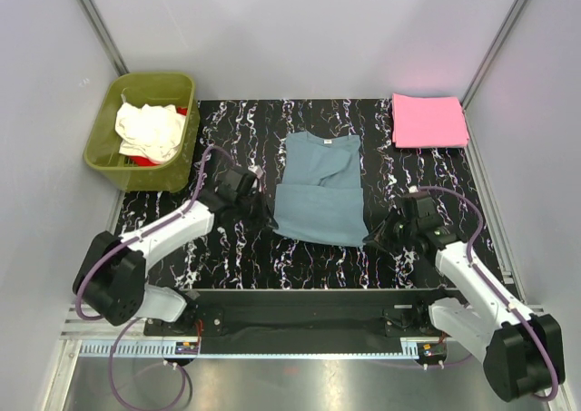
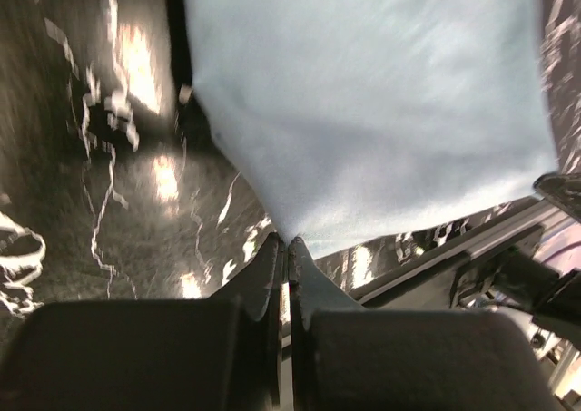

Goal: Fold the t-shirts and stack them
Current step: Fold the tshirt

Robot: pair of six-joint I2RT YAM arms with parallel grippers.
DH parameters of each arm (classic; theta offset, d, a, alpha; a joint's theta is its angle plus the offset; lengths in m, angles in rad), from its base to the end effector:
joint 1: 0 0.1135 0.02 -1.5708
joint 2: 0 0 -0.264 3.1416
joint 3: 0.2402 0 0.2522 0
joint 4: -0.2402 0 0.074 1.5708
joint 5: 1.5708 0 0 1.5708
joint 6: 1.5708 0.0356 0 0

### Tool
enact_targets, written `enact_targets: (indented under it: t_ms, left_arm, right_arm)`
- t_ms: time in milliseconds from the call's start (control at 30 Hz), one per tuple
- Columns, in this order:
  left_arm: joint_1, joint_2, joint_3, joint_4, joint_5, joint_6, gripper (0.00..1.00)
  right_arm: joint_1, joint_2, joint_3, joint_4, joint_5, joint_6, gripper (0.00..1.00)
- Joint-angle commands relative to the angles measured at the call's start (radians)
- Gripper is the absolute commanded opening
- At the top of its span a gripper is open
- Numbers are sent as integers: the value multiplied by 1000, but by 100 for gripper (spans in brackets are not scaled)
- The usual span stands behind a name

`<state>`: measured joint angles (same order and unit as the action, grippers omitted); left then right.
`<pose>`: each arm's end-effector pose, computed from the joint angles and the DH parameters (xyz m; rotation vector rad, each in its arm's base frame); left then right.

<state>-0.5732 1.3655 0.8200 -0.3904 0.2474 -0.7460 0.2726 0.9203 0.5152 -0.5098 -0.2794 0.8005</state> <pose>0.2230 -0.1543 0.2088 -0.1219 2.6738 -0.8012 0.1658 0.0565 0.1964 0.5607 2.5533 0.7697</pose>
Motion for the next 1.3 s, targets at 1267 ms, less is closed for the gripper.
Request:
enact_targets:
  t_ms: [1267]
  left_arm:
    - [334, 1179, 1418, 665, 385, -193, 8]
  right_arm:
    - [-222, 1223, 1376, 115, -98, -233, 3]
